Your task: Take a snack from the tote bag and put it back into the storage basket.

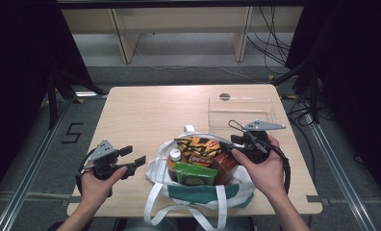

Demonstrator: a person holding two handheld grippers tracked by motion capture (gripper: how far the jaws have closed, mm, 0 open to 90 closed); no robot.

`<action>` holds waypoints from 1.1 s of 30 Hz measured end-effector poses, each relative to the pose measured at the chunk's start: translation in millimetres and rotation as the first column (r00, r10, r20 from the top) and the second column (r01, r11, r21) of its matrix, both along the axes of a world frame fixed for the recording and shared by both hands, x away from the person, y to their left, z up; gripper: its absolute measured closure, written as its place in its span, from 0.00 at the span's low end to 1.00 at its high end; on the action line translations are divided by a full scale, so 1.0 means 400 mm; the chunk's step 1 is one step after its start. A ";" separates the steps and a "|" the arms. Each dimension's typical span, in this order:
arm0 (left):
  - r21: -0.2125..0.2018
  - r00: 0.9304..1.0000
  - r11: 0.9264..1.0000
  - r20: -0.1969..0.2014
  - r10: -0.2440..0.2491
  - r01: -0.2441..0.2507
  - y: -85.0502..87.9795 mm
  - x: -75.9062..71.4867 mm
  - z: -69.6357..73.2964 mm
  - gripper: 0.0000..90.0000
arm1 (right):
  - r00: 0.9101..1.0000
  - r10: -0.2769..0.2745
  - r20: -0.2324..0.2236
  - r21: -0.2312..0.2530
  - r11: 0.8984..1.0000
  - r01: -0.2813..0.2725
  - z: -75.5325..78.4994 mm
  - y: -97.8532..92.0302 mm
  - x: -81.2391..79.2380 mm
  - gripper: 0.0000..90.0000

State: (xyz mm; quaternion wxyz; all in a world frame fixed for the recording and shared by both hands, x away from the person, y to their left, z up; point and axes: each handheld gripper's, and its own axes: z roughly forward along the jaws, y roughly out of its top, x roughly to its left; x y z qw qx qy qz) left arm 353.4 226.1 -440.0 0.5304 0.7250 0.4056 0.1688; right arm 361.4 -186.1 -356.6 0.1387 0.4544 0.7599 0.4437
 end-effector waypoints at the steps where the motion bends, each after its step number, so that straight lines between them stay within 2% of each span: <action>1: 0.002 1.000 1.000 0.002 -0.002 0.002 0.000 0.000 -0.001 0.32 | 1.000 -0.010 -0.017 -0.005 1.000 0.010 0.002 0.002 0.001 0.56; 3: -0.009 1.000 1.000 -0.004 -0.005 0.005 -0.004 0.002 -0.004 0.32 | 1.000 0.015 -0.008 -0.029 0.999 -0.015 0.006 -0.003 0.007 0.57; 4: 0.005 1.000 1.000 -0.002 -0.005 0.005 -0.003 0.001 -0.004 0.32 | 0.999 0.007 -0.032 -0.003 1.000 -0.007 0.005 0.003 0.004 0.57; 5: 0.007 1.000 1.000 -0.002 -0.006 0.006 -0.004 0.002 -0.005 0.32 | 0.999 0.018 -0.040 -0.003 1.000 -0.018 0.007 0.003 0.004 0.58; 6: 0.007 1.000 1.000 -0.001 -0.008 0.008 -0.004 0.003 -0.005 0.32 | 0.999 0.033 -0.018 -0.018 0.999 -0.033 0.008 0.002 0.006 0.58; 7: 0.005 1.000 1.000 0.000 -0.007 0.007 -0.004 0.004 -0.005 0.32 | 0.999 0.018 -0.028 -0.007 1.000 -0.018 0.013 0.010 0.000 0.58; 8: 0.006 1.000 1.000 0.000 -0.005 0.005 -0.004 0.004 -0.004 0.32 | 0.999 0.040 -0.007 -0.022 0.999 -0.040 0.016 0.011 0.001 0.57; 10: 0.001 1.000 1.000 0.000 -0.002 0.002 -0.003 0.003 -0.002 0.32 | 0.998 0.057 0.002 -0.017 0.998 -0.056 0.025 0.025 -0.003 0.56; 11: -0.004 1.000 1.000 0.003 -0.004 0.004 -0.003 0.003 -0.003 0.32 | 0.996 0.084 0.026 -0.043 0.996 -0.083 0.028 0.028 -0.001 0.56; 13: -0.002 1.000 1.000 0.005 -0.009 0.009 -0.001 0.002 -0.003 0.32 | 0.998 0.070 0.005 -0.042 0.997 -0.069 0.033 0.042 -0.006 0.56; 14: -0.004 1.000 1.000 0.003 -0.010 0.010 -0.002 0.002 -0.004 0.32 | 0.995 0.090 0.034 -0.053 0.995 -0.088 0.030 0.042 0.000 0.55; 15: -0.005 1.000 1.000 -0.008 0.000 0.000 -0.003 0.000 -0.005 0.32 | 0.997 0.081 0.021 -0.054 0.995 -0.080 0.032 0.043 -0.002 0.56; 17: 0.007 1.000 1.000 -0.004 -0.010 0.010 -0.002 0.003 -0.006 0.32 | 0.997 0.079 0.013 -0.046 0.996 -0.078 0.034 0.049 -0.006 0.56; 19: 0.007 1.000 1.000 -0.005 -0.012 0.012 -0.004 0.005 -0.007 0.32 | 0.995 0.100 0.024 -0.040 0.994 -0.099 0.039 0.067 -0.017 0.55; 20: 0.001 1.000 1.000 -0.008 -0.011 0.011 -0.006 0.006 -0.008 0.32 | 0.990 0.129 0.050 -0.061 0.990 -0.126 0.042 0.075 -0.017 0.55; 21: -0.003 1.000 1.000 -0.014 -0.009 0.009 -0.008 0.006 -0.008 0.32 | 0.990 0.135 0.041 -0.065 0.989 -0.133 0.044 0.085 -0.021 0.55; 23: 0.008 1.000 1.000 -0.005 -0.017 0.017 -0.007 0.006 -0.008 0.32 | 0.983 0.172 0.059 -0.084 0.982 -0.167 0.043 0.098 -0.019 0.55; 25: 0.009 1.000 1.000 -0.005 -0.017 0.017 -0.008 0.004 -0.008 0.32 | 0.984 0.174 0.049 -0.075 0.983 -0.170 0.042 0.102 -0.018 0.55; 26: 0.009 1.000 1.000 0.001 -0.020 0.019 -0.006 0.004 -0.007 0.32 | 0.983 0.176 0.053 -0.092 0.981 -0.171 0.041 0.100 -0.017 0.55; 27: 0.002 1.000 1.000 -0.010 -0.009 0.009 -0.006 0.002 -0.006 0.32 | 0.983 0.176 0.058 -0.107 0.980 -0.169 0.041 0.098 -0.017 0.55; 29: 0.005 1.000 1.000 -0.001 -0.016 0.016 -0.003 0.004 -0.006 0.32 | 0.985 0.166 0.042 -0.101 0.982 -0.161 0.041 0.099 -0.019 0.55; 31: 0.000 1.000 1.000 -0.003 -0.013 0.013 -0.003 0.005 -0.007 0.32 | 0.987 0.154 0.047 -0.078 0.986 -0.150 0.046 0.089 -0.015 0.55; 33: 0.007 1.000 1.000 -0.006 -0.011 0.011 -0.002 0.004 -0.008 0.32 | 0.990 0.133 0.036 -0.085 0.988 -0.130 0.051 0.072 -0.010 0.55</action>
